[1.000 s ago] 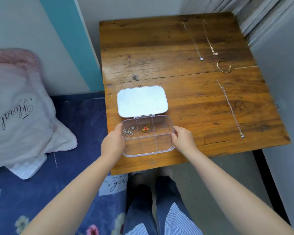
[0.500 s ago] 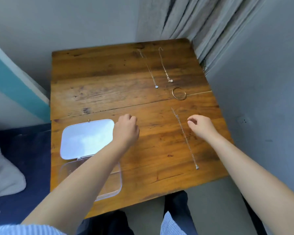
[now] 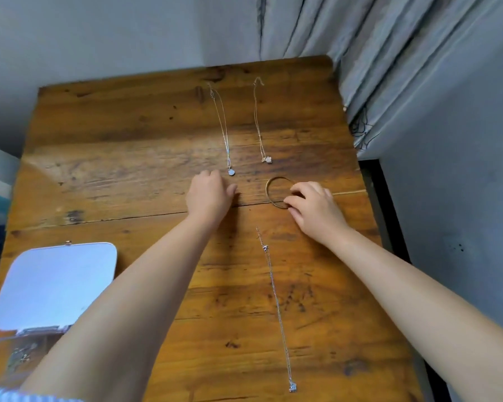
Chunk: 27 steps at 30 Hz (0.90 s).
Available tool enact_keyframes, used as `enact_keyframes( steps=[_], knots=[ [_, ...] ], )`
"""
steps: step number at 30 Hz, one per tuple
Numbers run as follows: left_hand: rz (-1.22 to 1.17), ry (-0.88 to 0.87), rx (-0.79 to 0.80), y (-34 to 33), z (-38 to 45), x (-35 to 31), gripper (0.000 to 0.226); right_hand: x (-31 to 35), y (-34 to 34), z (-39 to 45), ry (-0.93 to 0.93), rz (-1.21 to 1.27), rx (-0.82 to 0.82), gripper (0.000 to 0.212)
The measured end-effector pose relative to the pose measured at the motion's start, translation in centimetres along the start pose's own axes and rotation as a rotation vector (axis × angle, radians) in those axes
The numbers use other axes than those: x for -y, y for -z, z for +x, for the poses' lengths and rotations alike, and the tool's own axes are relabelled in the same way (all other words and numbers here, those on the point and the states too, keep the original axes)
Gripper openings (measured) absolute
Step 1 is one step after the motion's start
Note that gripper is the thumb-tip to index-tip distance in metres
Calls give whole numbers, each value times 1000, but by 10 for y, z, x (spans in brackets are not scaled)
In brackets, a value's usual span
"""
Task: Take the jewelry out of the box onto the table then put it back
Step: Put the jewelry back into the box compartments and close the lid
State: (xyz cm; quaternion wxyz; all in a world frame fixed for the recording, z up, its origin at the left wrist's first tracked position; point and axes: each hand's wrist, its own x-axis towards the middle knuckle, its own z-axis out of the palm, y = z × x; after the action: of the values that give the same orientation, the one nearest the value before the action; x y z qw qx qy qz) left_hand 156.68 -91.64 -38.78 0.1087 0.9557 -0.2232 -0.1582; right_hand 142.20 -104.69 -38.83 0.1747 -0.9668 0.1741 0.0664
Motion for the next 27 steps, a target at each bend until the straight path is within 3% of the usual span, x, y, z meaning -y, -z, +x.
enact_keyframes(
  steps=[6,10,13,18,20,23,25,27],
  knots=[
    [51,-71,-98,-11,28,-8,31,-10,-5,9,169,42,-116,5],
    [152,-142,-94,-12,31,-10,20,-14,-8,16,113,120,-69,7],
    [119,-96,-68,-11,32,-9,25,-18,-5,23,62,198,-19,13],
    [-228,31,-2,-2,12,-3,32,-15,6,25,-3,332,35,18],
    [-472,83,38,4,-8,6,41,-8,14,18,-79,502,33,16],
    [-953,337,126,18,-44,26,50,11,18,1,-181,747,24,14],
    [-1148,460,203,29,-71,43,46,30,17,-12,-239,912,30,17],
    [-1247,457,291,39,-100,63,41,51,16,-26,-260,1060,49,25]
  ],
)
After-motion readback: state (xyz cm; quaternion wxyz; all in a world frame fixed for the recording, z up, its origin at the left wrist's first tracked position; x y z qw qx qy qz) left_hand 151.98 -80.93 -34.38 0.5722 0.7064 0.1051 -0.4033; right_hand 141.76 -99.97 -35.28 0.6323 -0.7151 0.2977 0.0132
